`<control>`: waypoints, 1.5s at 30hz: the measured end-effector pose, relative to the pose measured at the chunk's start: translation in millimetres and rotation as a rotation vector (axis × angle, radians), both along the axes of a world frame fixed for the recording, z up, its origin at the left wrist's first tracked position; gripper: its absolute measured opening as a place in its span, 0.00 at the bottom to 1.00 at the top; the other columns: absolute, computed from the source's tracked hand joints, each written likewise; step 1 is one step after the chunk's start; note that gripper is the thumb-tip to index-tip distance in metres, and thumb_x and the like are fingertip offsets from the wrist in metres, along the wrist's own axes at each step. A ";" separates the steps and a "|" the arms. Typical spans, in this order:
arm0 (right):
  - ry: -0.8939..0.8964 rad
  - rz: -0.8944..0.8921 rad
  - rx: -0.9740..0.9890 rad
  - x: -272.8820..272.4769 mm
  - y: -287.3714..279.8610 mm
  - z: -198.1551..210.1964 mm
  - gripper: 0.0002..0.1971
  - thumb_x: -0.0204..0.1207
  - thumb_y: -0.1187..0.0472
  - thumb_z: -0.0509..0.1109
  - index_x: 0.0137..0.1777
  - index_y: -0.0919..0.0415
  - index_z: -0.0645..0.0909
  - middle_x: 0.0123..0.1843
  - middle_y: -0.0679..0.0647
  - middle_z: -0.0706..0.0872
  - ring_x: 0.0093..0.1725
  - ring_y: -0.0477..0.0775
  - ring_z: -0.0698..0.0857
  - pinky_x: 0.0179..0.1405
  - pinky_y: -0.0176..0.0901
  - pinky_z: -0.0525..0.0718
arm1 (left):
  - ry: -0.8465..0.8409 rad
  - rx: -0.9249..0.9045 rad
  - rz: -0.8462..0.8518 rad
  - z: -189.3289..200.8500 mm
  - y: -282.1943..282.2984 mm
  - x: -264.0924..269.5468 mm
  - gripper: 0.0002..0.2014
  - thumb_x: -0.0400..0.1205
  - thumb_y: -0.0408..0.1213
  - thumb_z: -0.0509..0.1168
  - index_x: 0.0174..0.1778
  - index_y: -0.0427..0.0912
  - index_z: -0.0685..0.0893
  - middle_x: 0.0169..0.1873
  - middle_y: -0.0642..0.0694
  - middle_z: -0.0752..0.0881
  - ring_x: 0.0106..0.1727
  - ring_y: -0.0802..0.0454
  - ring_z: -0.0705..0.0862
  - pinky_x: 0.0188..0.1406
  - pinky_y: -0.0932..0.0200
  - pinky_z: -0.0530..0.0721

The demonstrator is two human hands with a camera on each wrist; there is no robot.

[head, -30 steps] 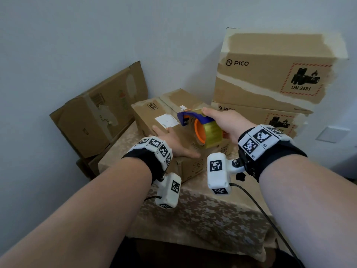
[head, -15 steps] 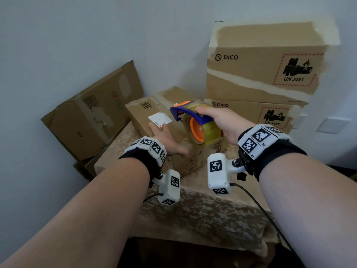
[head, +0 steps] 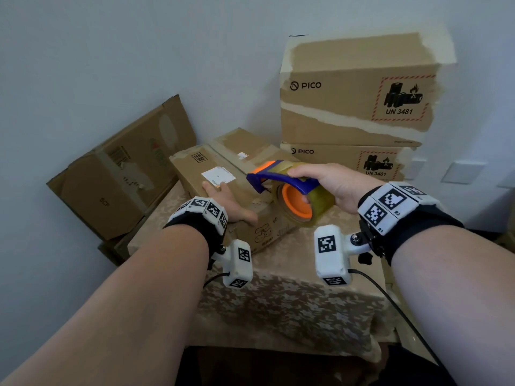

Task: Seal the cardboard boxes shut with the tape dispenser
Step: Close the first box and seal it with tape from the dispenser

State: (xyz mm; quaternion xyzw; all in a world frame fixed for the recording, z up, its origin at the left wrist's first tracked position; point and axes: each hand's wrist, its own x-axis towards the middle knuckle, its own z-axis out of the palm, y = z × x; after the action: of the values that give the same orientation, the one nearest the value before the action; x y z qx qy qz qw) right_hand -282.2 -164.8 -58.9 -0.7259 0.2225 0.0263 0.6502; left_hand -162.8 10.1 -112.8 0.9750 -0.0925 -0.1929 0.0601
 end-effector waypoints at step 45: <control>0.133 0.095 -0.075 -51.7 -15.4 -48.2 0.28 0.65 0.40 0.76 0.58 0.61 0.86 0.51 0.61 0.91 0.57 0.64 0.88 0.67 0.57 0.81 | -0.103 0.008 -0.515 -9.9 -38.1 -13.7 0.38 0.82 0.57 0.61 0.82 0.65 0.43 0.84 0.53 0.42 0.84 0.42 0.40 0.75 0.23 0.42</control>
State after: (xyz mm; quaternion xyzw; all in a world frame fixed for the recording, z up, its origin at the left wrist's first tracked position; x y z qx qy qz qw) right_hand -333.9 -180.2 -107.2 -0.7564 0.2311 0.0969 0.6043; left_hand -176.5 -28.0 -122.7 0.9281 -0.3397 -0.1524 0.0005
